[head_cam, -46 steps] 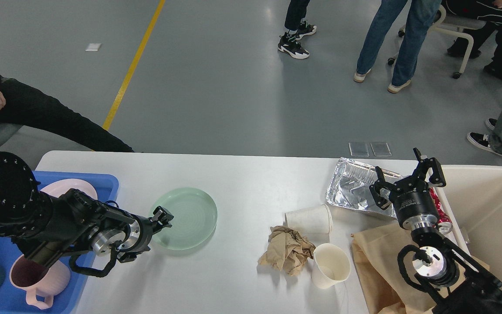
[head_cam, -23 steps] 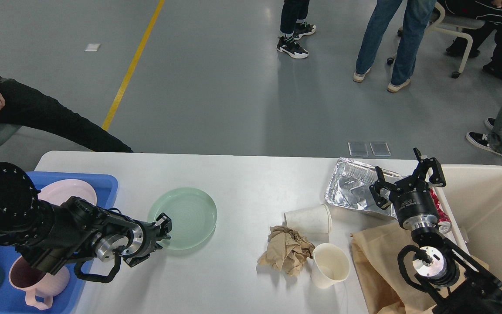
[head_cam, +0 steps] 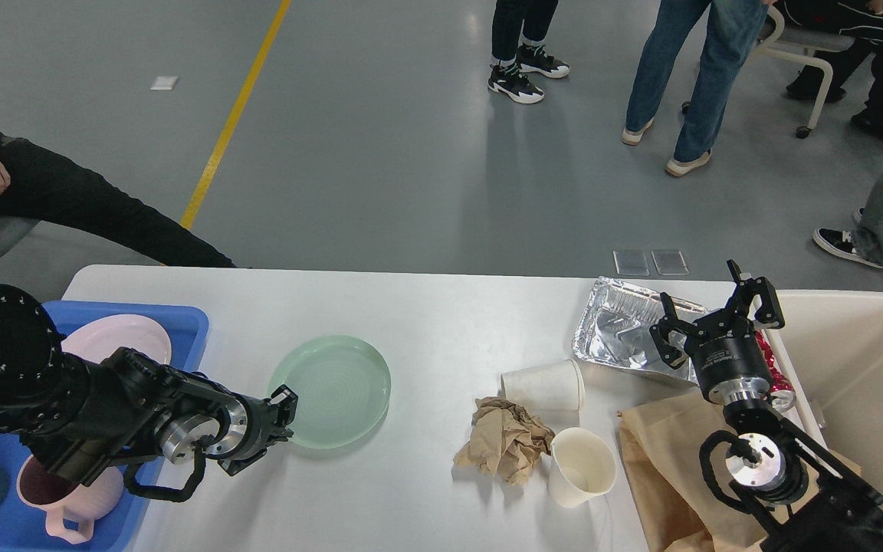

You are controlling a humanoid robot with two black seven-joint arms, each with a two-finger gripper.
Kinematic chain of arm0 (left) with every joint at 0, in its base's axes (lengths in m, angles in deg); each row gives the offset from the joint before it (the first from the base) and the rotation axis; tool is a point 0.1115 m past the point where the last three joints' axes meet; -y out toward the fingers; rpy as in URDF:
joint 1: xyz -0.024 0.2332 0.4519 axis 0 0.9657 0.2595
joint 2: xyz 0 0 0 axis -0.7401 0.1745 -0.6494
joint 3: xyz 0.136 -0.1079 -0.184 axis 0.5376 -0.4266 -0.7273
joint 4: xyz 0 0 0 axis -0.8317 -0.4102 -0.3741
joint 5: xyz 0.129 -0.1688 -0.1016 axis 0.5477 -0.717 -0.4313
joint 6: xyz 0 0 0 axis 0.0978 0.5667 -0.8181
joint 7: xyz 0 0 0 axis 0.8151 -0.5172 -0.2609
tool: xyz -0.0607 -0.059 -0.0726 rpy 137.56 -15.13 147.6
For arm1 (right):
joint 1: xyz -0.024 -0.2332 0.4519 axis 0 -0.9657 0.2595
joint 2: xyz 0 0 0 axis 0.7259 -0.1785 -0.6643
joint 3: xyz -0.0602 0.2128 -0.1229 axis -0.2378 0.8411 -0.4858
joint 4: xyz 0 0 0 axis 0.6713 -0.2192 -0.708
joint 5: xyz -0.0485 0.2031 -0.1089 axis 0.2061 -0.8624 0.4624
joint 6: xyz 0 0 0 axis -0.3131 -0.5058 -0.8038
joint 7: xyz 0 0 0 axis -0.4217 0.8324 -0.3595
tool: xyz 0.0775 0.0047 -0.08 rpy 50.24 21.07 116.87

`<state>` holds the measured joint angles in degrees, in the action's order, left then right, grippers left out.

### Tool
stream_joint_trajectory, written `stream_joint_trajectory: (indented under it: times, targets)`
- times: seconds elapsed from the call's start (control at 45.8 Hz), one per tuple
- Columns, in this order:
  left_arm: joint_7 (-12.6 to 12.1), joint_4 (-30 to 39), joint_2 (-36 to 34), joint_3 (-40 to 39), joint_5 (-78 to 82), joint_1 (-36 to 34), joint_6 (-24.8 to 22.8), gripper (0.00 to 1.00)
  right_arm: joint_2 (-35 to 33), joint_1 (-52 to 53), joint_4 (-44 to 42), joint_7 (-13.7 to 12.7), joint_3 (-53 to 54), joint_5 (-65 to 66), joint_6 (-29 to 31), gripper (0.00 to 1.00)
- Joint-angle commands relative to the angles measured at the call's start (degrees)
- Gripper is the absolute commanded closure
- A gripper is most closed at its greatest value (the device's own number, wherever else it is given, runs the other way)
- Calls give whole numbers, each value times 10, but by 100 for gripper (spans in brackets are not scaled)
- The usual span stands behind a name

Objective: Tidy desktop
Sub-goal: 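Lift the green plate and lower it onto the pink plate in the tray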

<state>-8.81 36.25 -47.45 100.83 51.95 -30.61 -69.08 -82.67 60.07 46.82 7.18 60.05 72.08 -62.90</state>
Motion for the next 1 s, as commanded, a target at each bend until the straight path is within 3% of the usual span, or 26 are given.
stream_joint_trajectory:
  times: [0.0,0.153,0.218,0.371,0.721,0.83,0.983]
  targets:
    - [-1,0,-1,0,0,0,-1,100,0,0,0,0,0,0,0,0]
    - [-1,46,-26,10,0,-31,-9,100,1,0,0,0,0,0,0,0]
    - [-4,90,-44,25,1,-88,-13,100,0,0,0,0,0,0,0,0]
    - [-38,180,-59,99,2,-233,-35,100,1,0,0,0,0,0,0,0]
    - [-36,326,-58,258,6,-561,-268,100,0,0,0,0,0,0,0,0]
    - [-37,331,-43,271,9,-587,-316,100,0,0,0,0,0,0,0,0]
    - [-37,322,-68,283,38,-577,-315,100,0,0,0,0,0,0,0,0]
